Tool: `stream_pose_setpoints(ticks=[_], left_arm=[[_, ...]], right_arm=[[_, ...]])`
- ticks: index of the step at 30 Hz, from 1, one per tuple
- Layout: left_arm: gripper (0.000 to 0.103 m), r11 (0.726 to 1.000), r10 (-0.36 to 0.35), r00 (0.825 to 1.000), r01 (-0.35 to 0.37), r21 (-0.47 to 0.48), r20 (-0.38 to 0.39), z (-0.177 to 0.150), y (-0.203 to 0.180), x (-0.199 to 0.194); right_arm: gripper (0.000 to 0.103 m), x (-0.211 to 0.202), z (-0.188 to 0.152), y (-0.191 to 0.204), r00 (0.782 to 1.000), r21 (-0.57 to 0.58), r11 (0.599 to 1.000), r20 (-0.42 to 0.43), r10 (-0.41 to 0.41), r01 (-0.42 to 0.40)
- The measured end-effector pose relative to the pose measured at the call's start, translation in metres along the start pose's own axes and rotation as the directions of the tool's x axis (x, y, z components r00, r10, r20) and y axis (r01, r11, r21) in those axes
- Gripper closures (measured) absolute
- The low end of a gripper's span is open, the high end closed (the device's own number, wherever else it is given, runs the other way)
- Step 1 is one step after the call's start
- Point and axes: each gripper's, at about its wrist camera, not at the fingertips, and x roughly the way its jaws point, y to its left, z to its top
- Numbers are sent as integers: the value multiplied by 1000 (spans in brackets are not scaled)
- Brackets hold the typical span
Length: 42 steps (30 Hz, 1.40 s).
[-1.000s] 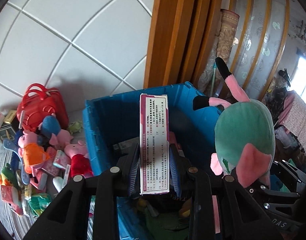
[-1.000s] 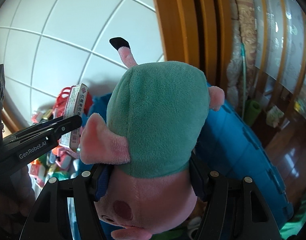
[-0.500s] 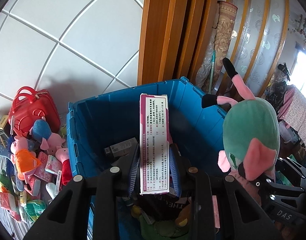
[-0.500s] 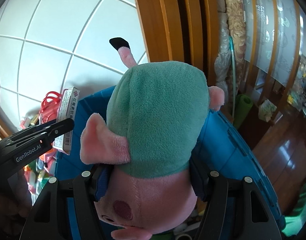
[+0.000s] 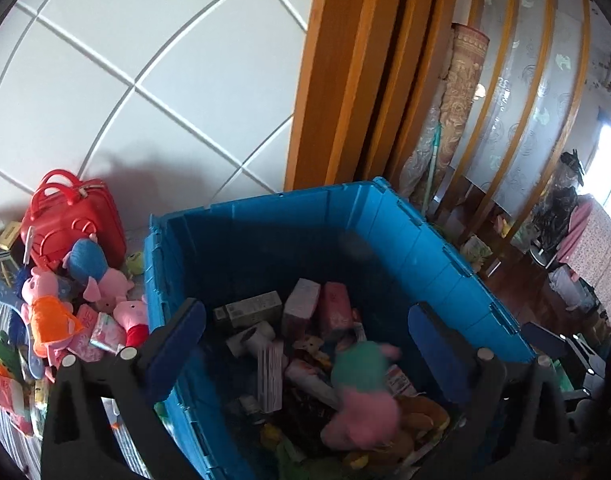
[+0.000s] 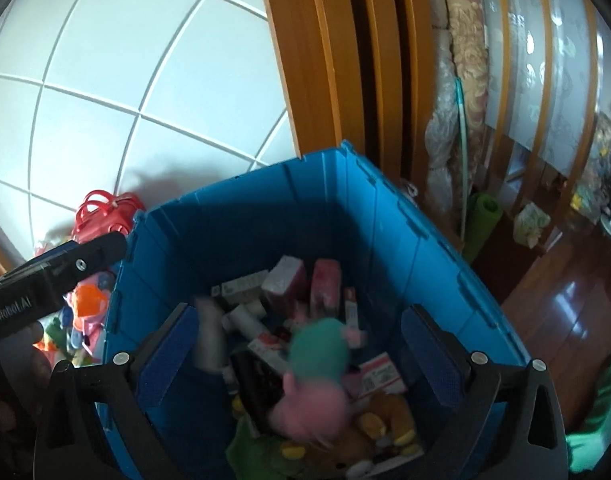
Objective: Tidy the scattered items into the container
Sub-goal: 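Open the left tool over the blue bin while the right tool drops the pig inside, then bring both tools back from the bin to the heap of items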
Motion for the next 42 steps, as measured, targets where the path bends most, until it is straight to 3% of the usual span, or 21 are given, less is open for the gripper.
stream_pose_setpoints(ticks=[9, 16, 23, 29, 33, 40, 42], left_arm=[[0, 992, 64, 998, -62, -107, 13, -21, 60, -16], [0, 979, 110, 994, -107, -175, 11, -46, 114, -45], [0, 954, 161, 987, -150, -260, 22, -78, 193, -89], [0, 908, 256, 967, -245, -341, -14, -111, 278, -126], [0, 855, 296, 952, -300, -423, -75, -140, 341, -141], [0, 780, 336, 928, -369, -505, -160, -187, 423, -153], [0, 763, 361, 914, -404, -504, -185, -197, 443, -155]], right_arm=[[0, -7, -9, 31, 999, -29, 998, -11, 53, -53], [0, -11, -17, 93, 991, -141, 981, -17, 131, -132], [0, -3, -27, 167, 982, -226, 955, -46, 185, -191], [0, 4, -47, 239, 964, -294, 918, -92, 250, -266], [0, 17, -65, 283, 955, -332, 896, -128, 268, -296], [0, 50, -100, 335, 947, -361, 879, -195, 256, -312], [0, 58, -111, 346, 946, -368, 876, -212, 247, -311]])
